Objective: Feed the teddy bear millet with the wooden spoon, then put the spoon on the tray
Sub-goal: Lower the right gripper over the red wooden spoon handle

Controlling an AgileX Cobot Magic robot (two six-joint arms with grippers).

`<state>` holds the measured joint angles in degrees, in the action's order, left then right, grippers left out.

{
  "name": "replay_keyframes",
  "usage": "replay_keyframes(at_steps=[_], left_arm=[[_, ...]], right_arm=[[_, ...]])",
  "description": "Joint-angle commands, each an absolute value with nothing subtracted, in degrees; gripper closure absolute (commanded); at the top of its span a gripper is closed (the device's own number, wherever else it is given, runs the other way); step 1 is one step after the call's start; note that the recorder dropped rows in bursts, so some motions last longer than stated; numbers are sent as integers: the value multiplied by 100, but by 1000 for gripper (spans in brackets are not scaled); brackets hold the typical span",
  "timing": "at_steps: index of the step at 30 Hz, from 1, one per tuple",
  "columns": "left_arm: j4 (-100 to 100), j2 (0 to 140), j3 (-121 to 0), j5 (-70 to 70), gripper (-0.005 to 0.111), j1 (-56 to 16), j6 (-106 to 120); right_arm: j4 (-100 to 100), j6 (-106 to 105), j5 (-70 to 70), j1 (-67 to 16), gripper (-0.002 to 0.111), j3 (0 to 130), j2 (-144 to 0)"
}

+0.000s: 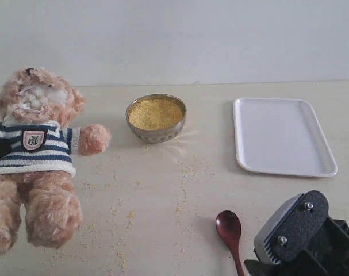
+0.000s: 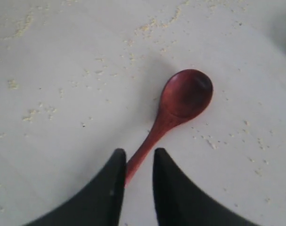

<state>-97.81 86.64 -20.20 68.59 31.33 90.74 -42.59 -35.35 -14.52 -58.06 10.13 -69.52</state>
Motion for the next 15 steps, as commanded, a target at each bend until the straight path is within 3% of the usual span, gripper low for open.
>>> replay_keyframes(at_steps=[1, 3, 15], left_arm=[[-9984, 8636, -2002, 6996, 102, 3148, 9176], [-9984, 8636, -2002, 6996, 102, 3148, 9176], [-9918, 8636, -2002, 6996, 102, 3148, 9211]], right_arm=[[-4291, -3569, -1555, -6179, 45, 984, -6936], [-4317, -3374, -1632, -6190, 33, 984, -6936], [-4287, -3367, -2095, -6190, 33, 1136, -8220]])
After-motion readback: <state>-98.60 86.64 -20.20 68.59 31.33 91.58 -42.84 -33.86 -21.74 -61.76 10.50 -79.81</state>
